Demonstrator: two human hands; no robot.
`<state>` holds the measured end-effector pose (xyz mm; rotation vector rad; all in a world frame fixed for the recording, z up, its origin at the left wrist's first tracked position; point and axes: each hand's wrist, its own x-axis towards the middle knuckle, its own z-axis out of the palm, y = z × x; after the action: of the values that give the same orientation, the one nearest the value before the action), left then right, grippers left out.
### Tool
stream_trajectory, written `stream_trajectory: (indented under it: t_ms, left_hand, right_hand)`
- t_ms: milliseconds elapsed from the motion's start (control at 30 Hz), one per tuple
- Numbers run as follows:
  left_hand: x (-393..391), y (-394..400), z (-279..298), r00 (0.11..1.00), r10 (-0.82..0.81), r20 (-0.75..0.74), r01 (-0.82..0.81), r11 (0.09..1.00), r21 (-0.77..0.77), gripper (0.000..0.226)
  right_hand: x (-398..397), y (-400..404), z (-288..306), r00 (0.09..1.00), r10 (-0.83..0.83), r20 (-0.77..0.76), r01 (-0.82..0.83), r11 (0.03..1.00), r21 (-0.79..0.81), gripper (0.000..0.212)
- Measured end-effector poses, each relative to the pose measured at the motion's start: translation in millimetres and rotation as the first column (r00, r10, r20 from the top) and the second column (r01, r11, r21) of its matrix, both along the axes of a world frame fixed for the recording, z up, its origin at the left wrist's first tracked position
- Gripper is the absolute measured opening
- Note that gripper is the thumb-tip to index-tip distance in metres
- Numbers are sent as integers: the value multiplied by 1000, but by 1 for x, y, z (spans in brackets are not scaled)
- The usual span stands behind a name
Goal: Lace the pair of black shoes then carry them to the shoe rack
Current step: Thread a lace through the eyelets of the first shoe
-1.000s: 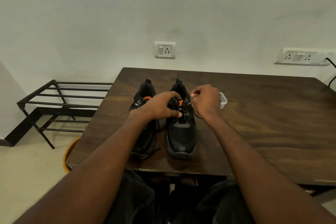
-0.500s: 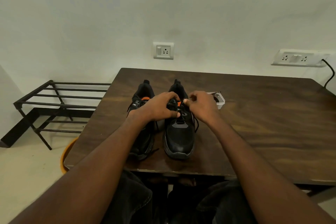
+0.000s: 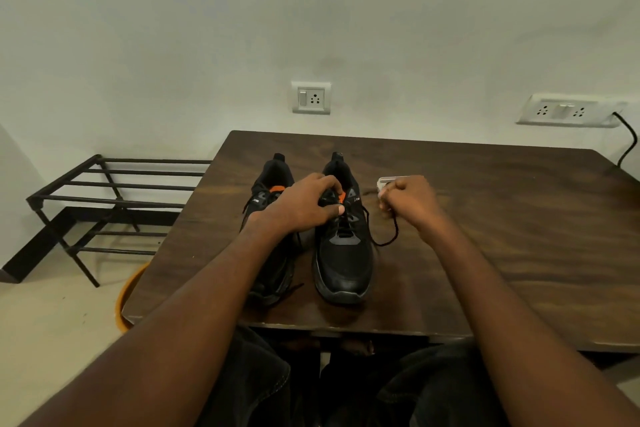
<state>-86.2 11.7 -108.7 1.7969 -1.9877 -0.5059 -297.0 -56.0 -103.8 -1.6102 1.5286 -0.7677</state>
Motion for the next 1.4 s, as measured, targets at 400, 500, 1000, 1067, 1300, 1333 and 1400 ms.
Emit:
stream_trajectory:
  t_ms: [400,500,1000,1067,1300,1333,1400]
  left_hand:
    - [-22,-7,4,976,113,186,-80,980,-181,15]
    - [-25,-8,2,979,107,175,-71,977,-202,13]
    - [-4,4,1,972,120,-204,-164,963,-214,8]
    - [-8,0,0,996,63,-64,-77,966,-245,8]
    - [-26,-5,1,978,181,103,-149,954,-262,17]
    - [-24,-7,2,979,193,63,-174,957,-233,20]
    - [-20,-7,3,986,165,9,-161,970,-180,14]
  right_hand:
    - [-3,17,6,816,437,-378,-477,879,-13,86]
    - [9,18,-4,745,525,-412,-559,828,45,113]
    - [9,14,-11,766,576,-286,-572,813,108,119]
    - [10,14,-11,761,576,-300,-571,813,113,120]
    - [10,17,-8,768,557,-316,-559,824,92,117]
    - [10,18,-8,768,553,-322,-556,826,92,116]
    - [11,18,-7,770,547,-328,-551,830,91,114]
